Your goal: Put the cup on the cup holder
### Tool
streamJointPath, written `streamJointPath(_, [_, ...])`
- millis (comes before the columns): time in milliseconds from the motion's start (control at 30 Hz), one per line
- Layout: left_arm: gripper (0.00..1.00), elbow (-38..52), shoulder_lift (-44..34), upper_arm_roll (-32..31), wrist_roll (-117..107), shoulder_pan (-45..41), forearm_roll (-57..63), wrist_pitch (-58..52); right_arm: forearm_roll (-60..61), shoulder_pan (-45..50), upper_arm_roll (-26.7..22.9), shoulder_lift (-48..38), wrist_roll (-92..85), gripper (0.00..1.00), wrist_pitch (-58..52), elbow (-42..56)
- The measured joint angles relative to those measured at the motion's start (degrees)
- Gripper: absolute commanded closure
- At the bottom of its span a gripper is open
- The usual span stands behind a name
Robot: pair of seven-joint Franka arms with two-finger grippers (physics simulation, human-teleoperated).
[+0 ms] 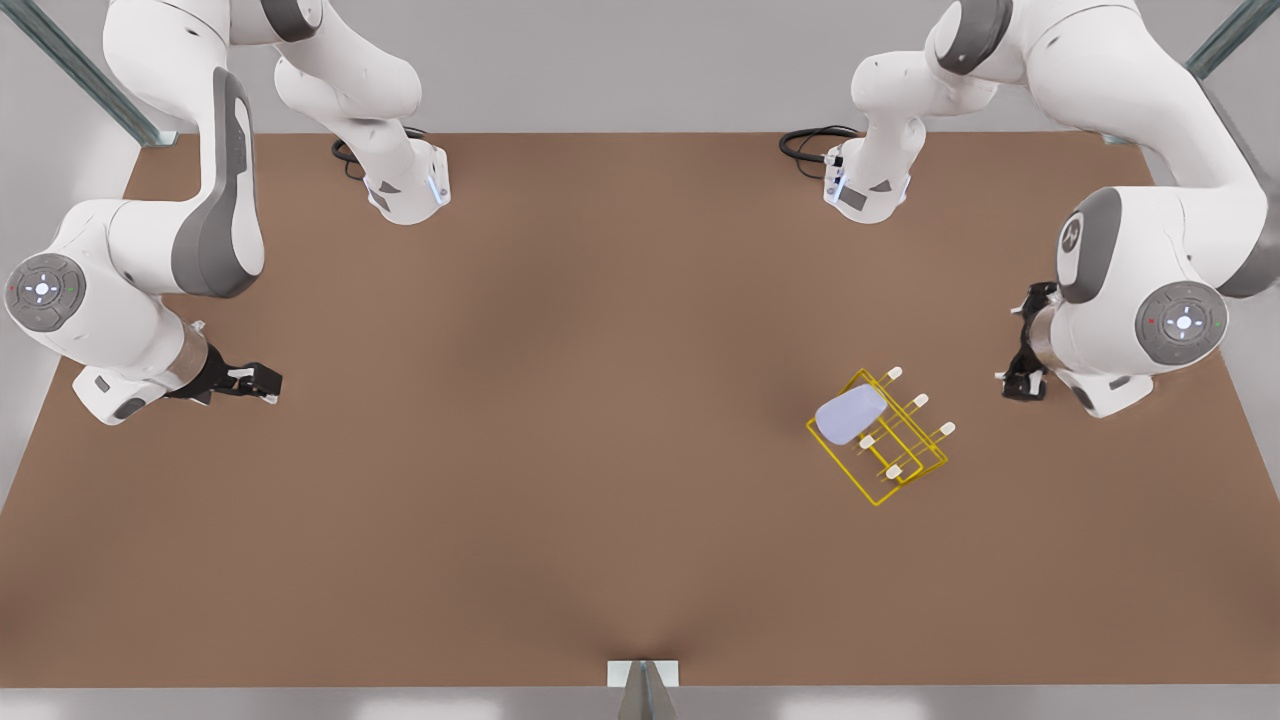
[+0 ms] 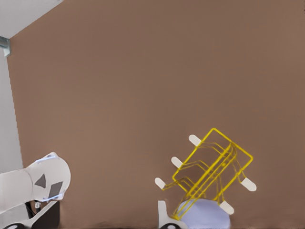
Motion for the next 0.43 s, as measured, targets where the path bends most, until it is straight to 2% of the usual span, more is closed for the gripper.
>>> streamJointPath(33, [0.00, -6.63, -4.01, 0.07, 3.80, 0.12, -1.12, 2.92, 0.00, 0.02, 0.00, 0.00, 0.00, 0.00, 0.00, 0.00])
streamJointPath(100, [0.00, -10.16, -6.32, -0.10, 10.71, 0.05, -2.60, 7.52, 0.01, 0.03, 0.00, 0.05, 0.00, 0.00, 0.01, 0.00])
streamJointPath(433, [0.00, -10.46, -6.54, -0.66, 35.73, -0.43, -4.46, 16.72, 0.01, 0.02, 0.00, 0.06, 0.01, 0.00, 0.04, -0.19])
